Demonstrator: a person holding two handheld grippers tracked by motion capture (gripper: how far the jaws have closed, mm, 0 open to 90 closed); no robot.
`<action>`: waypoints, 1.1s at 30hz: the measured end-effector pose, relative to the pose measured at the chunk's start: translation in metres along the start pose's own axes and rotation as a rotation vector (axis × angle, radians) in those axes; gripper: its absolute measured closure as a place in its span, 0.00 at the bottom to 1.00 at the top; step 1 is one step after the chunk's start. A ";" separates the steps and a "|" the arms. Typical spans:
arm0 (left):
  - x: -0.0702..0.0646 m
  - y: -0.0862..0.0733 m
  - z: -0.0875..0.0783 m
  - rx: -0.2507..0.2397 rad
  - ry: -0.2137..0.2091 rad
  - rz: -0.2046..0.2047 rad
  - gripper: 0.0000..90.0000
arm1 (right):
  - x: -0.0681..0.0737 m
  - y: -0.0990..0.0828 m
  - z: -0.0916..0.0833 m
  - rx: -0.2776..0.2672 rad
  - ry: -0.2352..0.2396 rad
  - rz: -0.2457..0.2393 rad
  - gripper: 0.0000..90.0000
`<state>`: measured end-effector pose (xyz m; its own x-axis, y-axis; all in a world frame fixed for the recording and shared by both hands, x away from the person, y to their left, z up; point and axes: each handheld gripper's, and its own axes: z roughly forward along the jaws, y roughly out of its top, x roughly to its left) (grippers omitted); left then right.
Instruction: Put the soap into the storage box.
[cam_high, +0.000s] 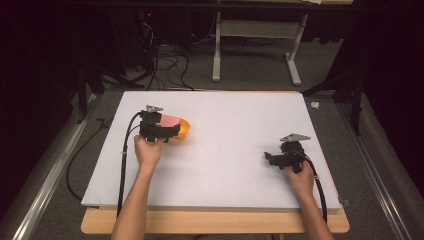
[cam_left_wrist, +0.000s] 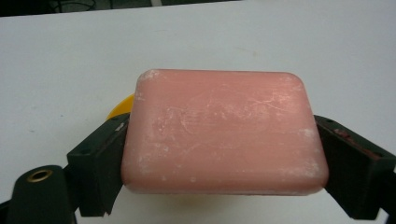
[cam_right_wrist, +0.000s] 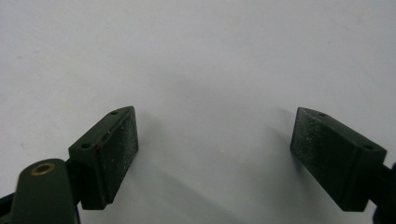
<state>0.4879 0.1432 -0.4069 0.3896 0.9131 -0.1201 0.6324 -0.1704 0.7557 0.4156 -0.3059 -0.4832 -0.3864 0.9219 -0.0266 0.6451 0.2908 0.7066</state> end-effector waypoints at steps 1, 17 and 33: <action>0.001 0.000 0.001 0.000 0.005 -0.004 0.15 | 0.000 0.000 0.000 0.000 0.000 0.002 0.17; 0.007 -0.003 0.021 0.037 0.025 -0.024 0.15 | 0.000 0.000 0.000 0.000 0.000 0.002 0.17; 0.002 -0.001 0.034 0.063 0.060 -0.004 0.15 | 0.000 0.000 0.000 0.001 0.000 0.002 0.17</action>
<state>0.5106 0.1331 -0.4301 0.3476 0.9340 -0.0826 0.6753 -0.1883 0.7131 0.4156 -0.3059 -0.4832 -0.3854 0.9224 -0.0256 0.6461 0.2895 0.7063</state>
